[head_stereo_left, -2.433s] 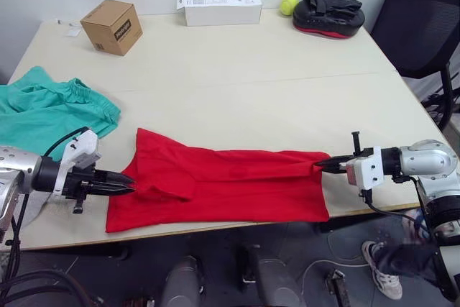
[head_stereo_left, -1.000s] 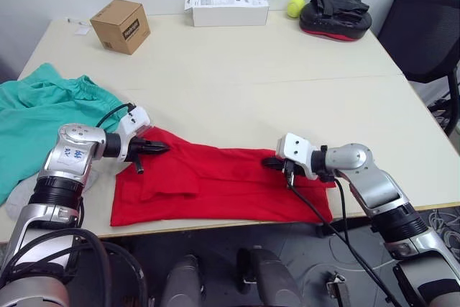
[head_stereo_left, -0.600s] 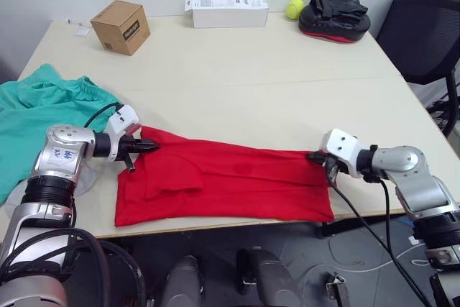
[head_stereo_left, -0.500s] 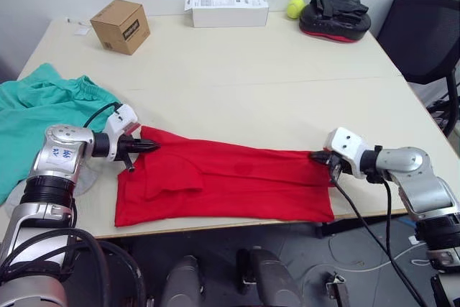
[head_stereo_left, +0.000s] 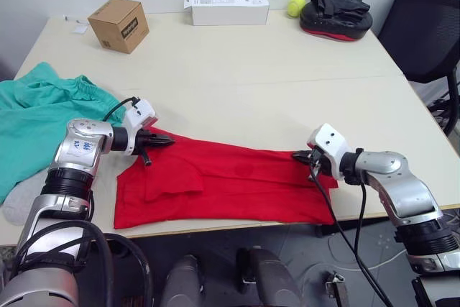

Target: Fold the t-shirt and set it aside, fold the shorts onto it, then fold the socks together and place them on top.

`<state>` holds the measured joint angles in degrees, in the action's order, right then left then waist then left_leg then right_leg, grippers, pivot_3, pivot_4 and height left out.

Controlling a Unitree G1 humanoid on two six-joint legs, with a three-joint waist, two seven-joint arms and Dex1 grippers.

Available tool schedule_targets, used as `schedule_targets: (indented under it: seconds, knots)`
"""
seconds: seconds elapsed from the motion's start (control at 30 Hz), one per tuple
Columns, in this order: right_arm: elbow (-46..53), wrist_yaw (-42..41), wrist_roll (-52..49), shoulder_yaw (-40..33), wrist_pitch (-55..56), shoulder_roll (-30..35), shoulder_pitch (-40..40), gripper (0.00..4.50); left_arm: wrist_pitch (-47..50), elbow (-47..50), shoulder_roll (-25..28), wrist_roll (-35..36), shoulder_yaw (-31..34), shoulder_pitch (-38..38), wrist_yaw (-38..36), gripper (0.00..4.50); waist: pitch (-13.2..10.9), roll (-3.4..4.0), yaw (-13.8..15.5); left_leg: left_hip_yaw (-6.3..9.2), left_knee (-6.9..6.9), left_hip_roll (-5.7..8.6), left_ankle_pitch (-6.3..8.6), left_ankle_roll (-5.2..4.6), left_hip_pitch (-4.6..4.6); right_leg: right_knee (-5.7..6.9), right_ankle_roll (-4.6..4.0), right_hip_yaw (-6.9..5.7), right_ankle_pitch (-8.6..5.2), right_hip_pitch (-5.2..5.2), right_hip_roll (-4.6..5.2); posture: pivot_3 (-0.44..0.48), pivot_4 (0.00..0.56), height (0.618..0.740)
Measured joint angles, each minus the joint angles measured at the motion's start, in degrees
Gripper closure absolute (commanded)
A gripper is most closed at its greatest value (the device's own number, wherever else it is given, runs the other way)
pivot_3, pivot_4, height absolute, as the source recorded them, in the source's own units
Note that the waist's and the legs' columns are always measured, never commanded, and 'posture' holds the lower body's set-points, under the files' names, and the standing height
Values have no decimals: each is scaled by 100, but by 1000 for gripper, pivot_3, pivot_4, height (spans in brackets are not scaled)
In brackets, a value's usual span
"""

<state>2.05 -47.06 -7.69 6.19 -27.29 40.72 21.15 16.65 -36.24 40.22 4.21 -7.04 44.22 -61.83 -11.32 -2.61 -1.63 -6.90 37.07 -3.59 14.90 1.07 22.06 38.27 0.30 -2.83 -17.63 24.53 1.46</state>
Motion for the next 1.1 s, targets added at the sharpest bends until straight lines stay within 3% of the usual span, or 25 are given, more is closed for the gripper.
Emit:
schedule_targets:
  seconds: [0.23,0.4,0.57,0.8,0.93,1.1]
  knots:
    - [-1017,486,400,-490,832,513,-164,4500,-623,-931,12,-80,183,243,532,4462,8,-3,10,-2,-1,1,-19,-23,-7,-43,8,0,19,-23,2,0,150,740]
    - [-766,466,-140,-1039,957,148,-216,4500,-572,-960,55,11,457,182,564,4462,5,1,-49,-11,-12,-3,-21,-13,9,-26,10,4,22,4,-1,0,150,740]
    - [482,372,-695,-1058,702,-301,-194,4500,81,57,6,529,778,-239,258,4462,2,-1,-64,3,-24,-11,-19,21,14,-8,11,-2,17,19,-10,0,150,740]
    - [1340,601,-611,51,58,-933,-180,4500,1394,2505,193,1356,680,-981,-461,4462,2,1,-45,-3,-22,-4,-21,33,15,-30,11,4,13,9,-2,0,150,740]
    - [1201,868,-166,525,-196,-991,-173,4500,1337,2686,252,1075,219,-1419,-479,4462,1,2,-11,0,-20,-4,-4,1,15,-30,7,3,11,10,-2,0,150,740]
    - [1156,1065,51,581,-515,-935,-349,4500,713,2532,263,674,-43,-1533,-273,4462,9,13,5,2,-21,-4,-2,-5,8,-32,2,3,9,2,0,0,150,740]
